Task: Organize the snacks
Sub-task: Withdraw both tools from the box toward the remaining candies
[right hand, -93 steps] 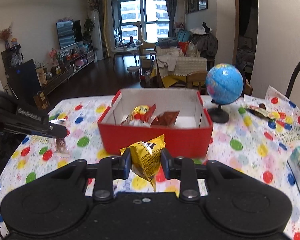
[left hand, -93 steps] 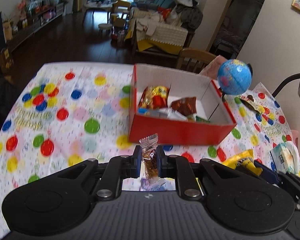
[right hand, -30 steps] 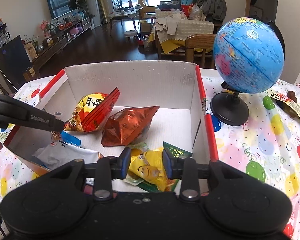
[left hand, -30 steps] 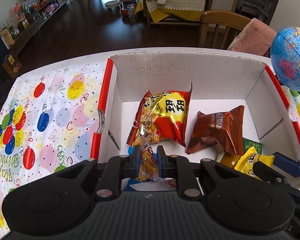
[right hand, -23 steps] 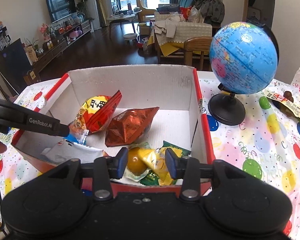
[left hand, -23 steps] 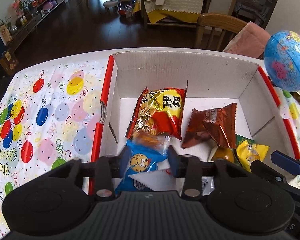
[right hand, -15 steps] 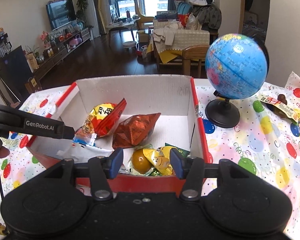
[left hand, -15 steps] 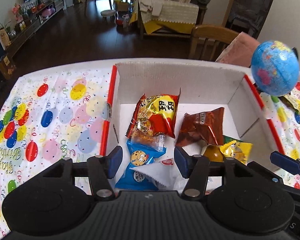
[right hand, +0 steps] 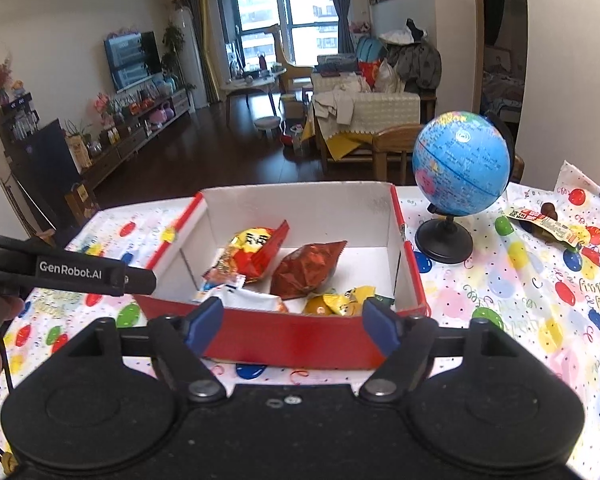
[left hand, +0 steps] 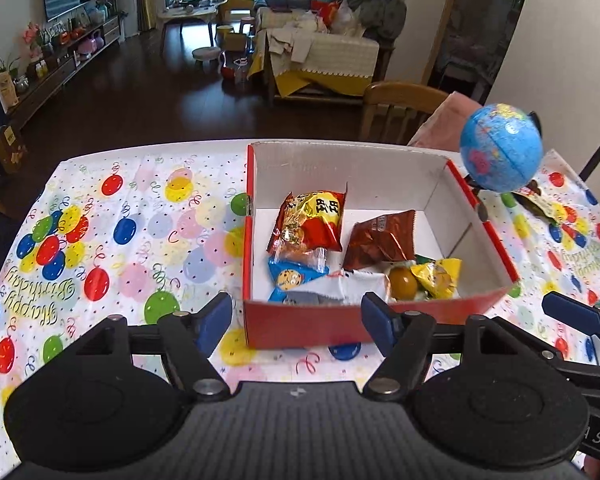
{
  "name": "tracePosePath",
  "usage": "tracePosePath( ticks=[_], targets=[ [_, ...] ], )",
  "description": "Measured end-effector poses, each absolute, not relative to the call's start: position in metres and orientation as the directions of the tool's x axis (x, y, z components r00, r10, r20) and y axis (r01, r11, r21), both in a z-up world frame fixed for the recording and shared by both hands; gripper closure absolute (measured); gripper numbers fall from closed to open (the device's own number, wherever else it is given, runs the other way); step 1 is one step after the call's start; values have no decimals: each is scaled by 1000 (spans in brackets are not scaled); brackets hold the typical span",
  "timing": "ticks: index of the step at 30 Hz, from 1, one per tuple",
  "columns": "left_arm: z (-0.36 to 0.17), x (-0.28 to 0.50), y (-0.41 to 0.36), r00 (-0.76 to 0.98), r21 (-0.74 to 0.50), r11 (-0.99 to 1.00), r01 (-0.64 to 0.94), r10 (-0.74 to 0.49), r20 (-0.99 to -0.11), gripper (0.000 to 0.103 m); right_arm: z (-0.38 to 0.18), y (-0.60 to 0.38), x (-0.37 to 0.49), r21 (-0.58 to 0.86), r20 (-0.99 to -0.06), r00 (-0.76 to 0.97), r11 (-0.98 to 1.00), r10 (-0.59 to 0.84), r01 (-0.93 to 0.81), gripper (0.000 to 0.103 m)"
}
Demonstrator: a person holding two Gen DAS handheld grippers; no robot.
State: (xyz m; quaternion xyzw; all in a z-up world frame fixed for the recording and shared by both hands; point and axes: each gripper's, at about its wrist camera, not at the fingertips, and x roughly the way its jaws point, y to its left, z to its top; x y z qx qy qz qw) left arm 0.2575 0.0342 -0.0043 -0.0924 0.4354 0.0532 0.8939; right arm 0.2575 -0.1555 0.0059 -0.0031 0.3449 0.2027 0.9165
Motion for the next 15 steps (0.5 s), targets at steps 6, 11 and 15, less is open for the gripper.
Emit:
tracePosePath(
  ticks=[6, 11, 15],
  targets=[
    [8, 225, 40, 639, -148, 977, -151, -17, -769, 24, 16, -155, 226, 155, -613, 691, 916, 382, -369, 18],
    [16, 200, 45, 654, -178, 978, -110, -64, -754, 20, 20, -155, 199, 164, -598, 703, 917, 386, -364, 12],
    [18, 181, 51, 660, -207, 974, -96, -93, -745, 16, 24, -153, 178, 171, -589, 705, 913, 395, -370, 11]
  ],
)
